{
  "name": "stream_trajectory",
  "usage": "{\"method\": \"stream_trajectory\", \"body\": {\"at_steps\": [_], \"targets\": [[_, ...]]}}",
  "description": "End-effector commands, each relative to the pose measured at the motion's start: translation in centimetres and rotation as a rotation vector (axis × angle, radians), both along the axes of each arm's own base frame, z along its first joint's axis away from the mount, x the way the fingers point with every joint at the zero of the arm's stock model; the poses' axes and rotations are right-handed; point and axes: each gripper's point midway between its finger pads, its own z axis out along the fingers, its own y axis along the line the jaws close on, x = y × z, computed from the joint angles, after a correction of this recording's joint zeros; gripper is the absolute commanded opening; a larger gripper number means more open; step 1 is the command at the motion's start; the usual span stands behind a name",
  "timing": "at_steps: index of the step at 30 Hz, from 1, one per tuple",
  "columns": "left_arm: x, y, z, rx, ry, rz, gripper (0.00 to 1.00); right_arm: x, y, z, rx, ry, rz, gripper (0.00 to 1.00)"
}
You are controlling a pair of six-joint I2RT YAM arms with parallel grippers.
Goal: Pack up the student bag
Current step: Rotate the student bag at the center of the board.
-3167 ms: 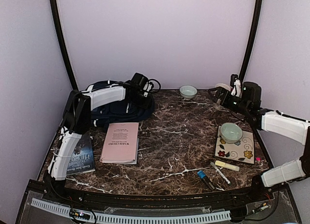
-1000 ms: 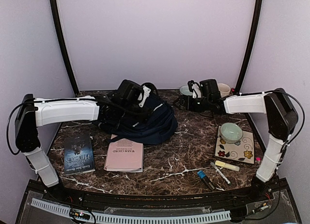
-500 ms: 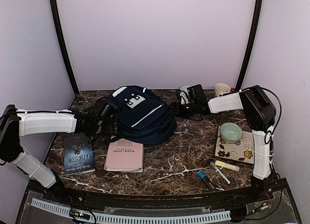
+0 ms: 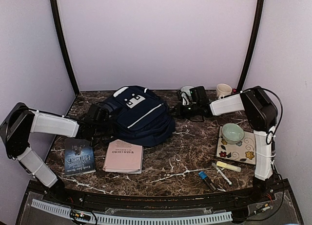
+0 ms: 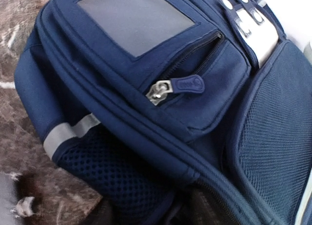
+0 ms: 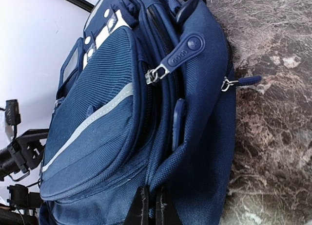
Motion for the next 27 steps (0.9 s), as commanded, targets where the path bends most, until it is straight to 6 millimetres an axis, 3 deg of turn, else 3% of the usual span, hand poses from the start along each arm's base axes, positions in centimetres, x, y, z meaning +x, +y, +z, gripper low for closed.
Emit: {"method": "stream_trajectory", "body": {"at_steps": [1, 5, 9, 12, 19, 27], "targets": [[1.7, -2.9, 0.2, -0.086, -0.033, -0.115, 0.41, -1.9, 1.1, 5.1, 0.091, -0.099, 0.076, 0.0], [3.2, -4.0, 1.5, -0.084, -0.076, -0.151, 0.17, -2.8, 1.0, 6.4, 0.103, -0.12, 0.064, 0.0], [4.7, -4.8, 3.1, -0.072, -0.115, -0.173, 0.03, -4.2, 0.9, 7.5, 0.126, -0.139, 0.055, 0.0], [6.1, -5.4, 5.1, -0.059, -0.162, -0.187, 0.0, -5.3, 1.0, 9.0, 0.13, -0.172, 0.057, 0.0], [8.5, -5.7, 7.6, 0.027, -0.226, -0.209, 0.0, -8.7, 1.7, 9.7, 0.08, -0.197, 0.082, 0.0], [11.8, -7.5, 8.0, 0.119, -0.213, -0.292, 0.0, -12.2, 3.2, 10.8, 0.06, -0.226, 0.084, 0.0]]}}
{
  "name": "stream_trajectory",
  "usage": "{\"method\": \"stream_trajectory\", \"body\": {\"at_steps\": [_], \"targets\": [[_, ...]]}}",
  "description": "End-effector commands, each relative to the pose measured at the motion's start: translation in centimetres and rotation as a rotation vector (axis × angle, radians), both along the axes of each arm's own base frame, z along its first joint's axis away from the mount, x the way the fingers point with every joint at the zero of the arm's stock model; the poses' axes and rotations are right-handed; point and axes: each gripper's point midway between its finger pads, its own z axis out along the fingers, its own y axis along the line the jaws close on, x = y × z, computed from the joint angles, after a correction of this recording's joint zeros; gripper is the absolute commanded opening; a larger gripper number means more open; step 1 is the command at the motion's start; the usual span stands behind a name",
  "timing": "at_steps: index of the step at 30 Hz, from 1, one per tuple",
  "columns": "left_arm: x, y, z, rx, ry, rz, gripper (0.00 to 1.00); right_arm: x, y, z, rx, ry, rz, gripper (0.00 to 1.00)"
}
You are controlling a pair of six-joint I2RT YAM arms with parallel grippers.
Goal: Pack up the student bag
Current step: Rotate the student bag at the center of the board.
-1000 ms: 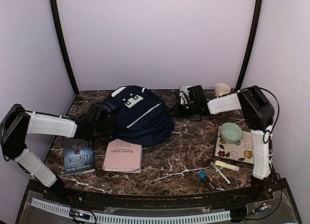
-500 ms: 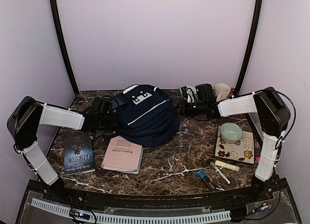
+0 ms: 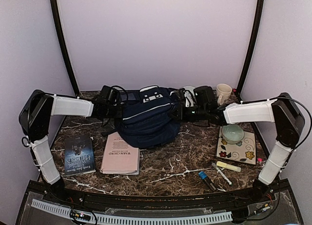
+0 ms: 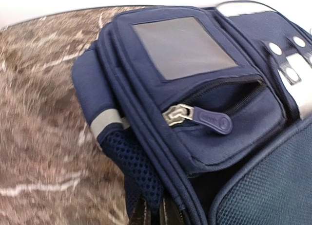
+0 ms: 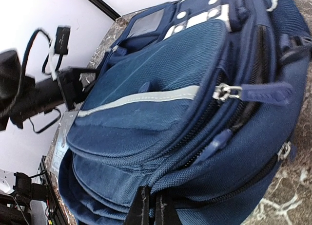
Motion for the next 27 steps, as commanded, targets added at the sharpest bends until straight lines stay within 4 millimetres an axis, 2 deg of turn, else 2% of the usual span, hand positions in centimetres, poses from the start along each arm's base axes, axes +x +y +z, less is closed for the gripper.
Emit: {"method": "stream_trajectory", "body": {"at_steps": [1, 6, 11, 14, 20, 27], "targets": [[2.9, -4.7, 5.1, -0.054, -0.134, -0.152, 0.0, -4.3, 3.8, 3.8, 0.084, -0.091, 0.135, 0.0], [4.1, -5.2, 4.7, 0.021, -0.126, -0.196, 0.0, -6.7, 5.6, 4.0, 0.128, -0.091, 0.187, 0.0], [4.4, -4.1, 4.0, 0.09, -0.127, -0.165, 0.03, -7.4, 6.5, 2.2, 0.16, -0.039, 0.211, 0.0], [4.3, -4.0, 3.7, 0.123, -0.133, -0.186, 0.08, -7.9, 7.4, 1.0, 0.161, -0.01, 0.242, 0.0], [5.0, -3.1, 5.3, 0.202, -0.169, -0.171, 0.22, -8.1, 8.3, -0.4, 0.143, 0.012, 0.262, 0.01], [5.2, -2.1, 7.1, 0.26, -0.203, -0.146, 0.25, -7.2, 8.0, -0.9, 0.072, -0.029, 0.237, 0.14]]}}
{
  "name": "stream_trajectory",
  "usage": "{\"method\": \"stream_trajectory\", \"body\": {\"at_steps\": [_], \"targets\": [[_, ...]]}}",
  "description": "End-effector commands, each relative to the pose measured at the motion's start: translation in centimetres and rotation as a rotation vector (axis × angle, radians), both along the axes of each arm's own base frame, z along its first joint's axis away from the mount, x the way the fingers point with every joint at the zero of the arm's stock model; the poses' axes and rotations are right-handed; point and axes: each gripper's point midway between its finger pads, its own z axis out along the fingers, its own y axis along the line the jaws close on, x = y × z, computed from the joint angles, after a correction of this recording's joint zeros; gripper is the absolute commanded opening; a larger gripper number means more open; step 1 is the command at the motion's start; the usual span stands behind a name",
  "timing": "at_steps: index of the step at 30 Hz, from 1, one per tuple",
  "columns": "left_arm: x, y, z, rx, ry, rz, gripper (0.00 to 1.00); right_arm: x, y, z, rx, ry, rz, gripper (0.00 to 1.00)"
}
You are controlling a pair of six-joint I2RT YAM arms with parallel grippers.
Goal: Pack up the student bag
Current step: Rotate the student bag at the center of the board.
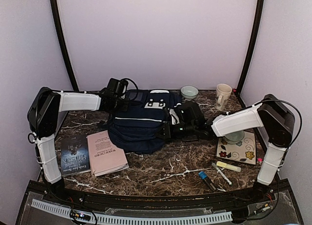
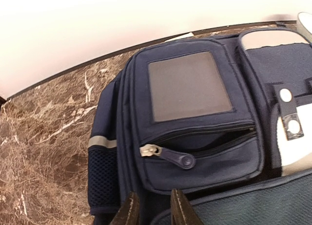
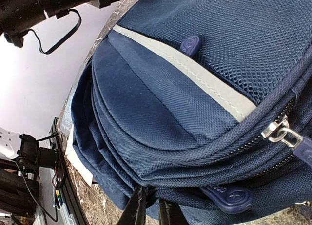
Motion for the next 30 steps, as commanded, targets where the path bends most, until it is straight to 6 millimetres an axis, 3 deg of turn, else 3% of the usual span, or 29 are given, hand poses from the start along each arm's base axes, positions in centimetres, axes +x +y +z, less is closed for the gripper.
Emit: {"method": "stream_trajectory", "body": {"at_steps": [1, 6, 10, 17, 22, 26, 30], "targets": [[0.2, -0.2, 4.5, 0.006, -0.09, -0.018, 0.25, 0.5, 2.0, 3.8, 0.069, -0.13, 0.05, 0.16], [0.1, -0.3, 5.8, -0.005, -0.106, -0.026, 0.32, 0.9, 1.8, 3.9, 0.04, -0.158, 0.042, 0.28], [-0.5, -0.4, 7.4, -0.009, -0.119, -0.029, 0.46, 1.3, 1.3, 3.9, -0.011, -0.188, 0.027, 0.33], [-4.9, -0.6, 9.0, 0.058, -0.113, -0.011, 0.76, 2.0, -1.3, 4.9, -0.098, -0.284, -0.046, 0.47], [-8.2, -3.2, 9.8, 0.098, -0.171, -0.11, 0.78, 1.8, -2.8, 5.6, -0.114, -0.339, -0.072, 0.51], [-10.0, -5.5, 9.4, 0.044, -0.18, -0.241, 0.76, 1.6, -4.0, 5.0, -0.145, -0.36, -0.09, 0.51], [-12.1, -8.3, 9.8, -0.008, -0.238, -0.424, 0.75, 1.5, -5.4, 5.8, -0.143, -0.399, -0.139, 0.51]]}}
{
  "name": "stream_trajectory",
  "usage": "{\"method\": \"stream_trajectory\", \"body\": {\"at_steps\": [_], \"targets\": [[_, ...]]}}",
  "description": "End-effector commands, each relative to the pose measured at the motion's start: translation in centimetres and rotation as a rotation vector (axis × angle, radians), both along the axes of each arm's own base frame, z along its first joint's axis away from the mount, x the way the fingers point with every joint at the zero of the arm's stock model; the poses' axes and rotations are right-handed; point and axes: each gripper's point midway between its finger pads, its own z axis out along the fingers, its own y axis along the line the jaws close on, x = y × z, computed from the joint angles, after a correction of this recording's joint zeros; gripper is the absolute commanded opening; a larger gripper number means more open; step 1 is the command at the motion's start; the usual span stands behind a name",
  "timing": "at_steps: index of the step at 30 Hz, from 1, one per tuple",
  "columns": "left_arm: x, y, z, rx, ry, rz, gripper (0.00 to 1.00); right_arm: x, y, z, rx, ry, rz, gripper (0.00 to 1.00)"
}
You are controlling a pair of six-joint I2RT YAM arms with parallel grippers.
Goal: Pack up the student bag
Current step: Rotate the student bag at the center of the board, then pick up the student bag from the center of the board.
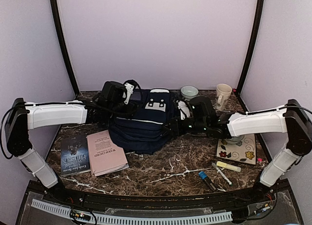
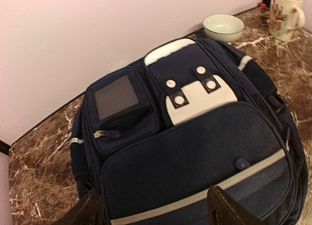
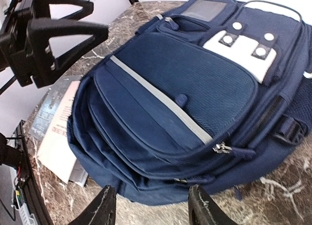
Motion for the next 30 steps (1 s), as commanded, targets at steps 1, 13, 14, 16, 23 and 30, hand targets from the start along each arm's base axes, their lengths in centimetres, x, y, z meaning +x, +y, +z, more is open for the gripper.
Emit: {"method": "stream_trajectory", "body": {"at_steps": [1, 13, 14, 16, 23, 30], "targets": [[-2.1, -2.9, 2.2, -0.064, -0.095, -0.225, 0.76, 0.6, -1.8, 0.8, 0.0, -0.082, -0.073, 0.51], [-6.9, -6.8, 1.9, -0.08, -0.15, -0.631, 0.75, -0.5, -7.2, 1.6, -0.002, -0.165, -0.221, 0.59], [-7.5, -7.2, 1.5, -0.083, -0.133, -0.671, 0.75, -0.7, -7.8, 1.1, -0.008, -0.169, -0.227, 0.6], [-8.6, -7.7, 0.9, -0.085, -0.105, -0.736, 0.75, -0.8, -8.5, 0.9, -0.009, -0.186, -0.249, 0.6], [-10.8, -9.7, -1.0, -0.069, -0.051, -0.853, 0.74, -1.0, -8.8, -0.7, -0.035, -0.203, -0.241, 0.61], [-11.1, -12.9, -5.7, 0.033, 0.042, -0.831, 0.72, -1.0, -9.1, -2.5, -0.066, -0.22, -0.235, 0.62]]}}
